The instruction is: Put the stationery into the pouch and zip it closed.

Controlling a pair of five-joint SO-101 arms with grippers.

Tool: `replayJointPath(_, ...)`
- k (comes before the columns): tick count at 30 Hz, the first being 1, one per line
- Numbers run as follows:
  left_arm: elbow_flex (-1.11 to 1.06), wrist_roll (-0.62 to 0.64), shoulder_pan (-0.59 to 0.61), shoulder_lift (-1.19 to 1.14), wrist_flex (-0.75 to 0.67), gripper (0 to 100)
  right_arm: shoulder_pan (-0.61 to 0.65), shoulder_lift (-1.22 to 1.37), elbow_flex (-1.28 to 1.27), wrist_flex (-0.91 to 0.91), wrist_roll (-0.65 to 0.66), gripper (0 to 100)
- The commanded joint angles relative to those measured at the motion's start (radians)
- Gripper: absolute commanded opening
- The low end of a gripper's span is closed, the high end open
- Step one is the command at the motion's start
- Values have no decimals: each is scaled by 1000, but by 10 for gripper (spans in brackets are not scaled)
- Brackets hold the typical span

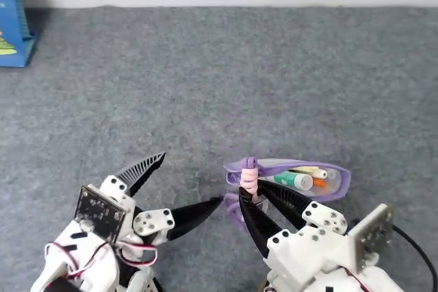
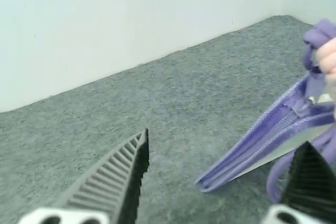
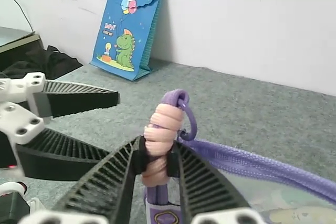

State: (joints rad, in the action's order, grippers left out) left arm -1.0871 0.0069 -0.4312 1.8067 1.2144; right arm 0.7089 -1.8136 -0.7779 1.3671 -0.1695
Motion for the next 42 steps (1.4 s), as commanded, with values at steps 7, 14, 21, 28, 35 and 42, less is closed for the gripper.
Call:
replayJointPath(7,-67,-34,-97,0,-80,393,-8,-1,52,2,-37,7)
replayJointPath(14,-94,-41,-133,-2,-120,370,19,-1,52,18,-38,7)
replayJointPath(21,-119,-64,-135,-38,-176,360,35,1,51,38,-64,7)
replayJointPath(28,87,-115,-135,-417,-170,362,35,2,46,38,-66,7)
replayJointPath(35,260,-195,-189,-635,-110,363,35,2,44,48,-66,7)
replayJointPath(42,302,-222,-287,-641,-86,363,35,2,44,53,-68,7)
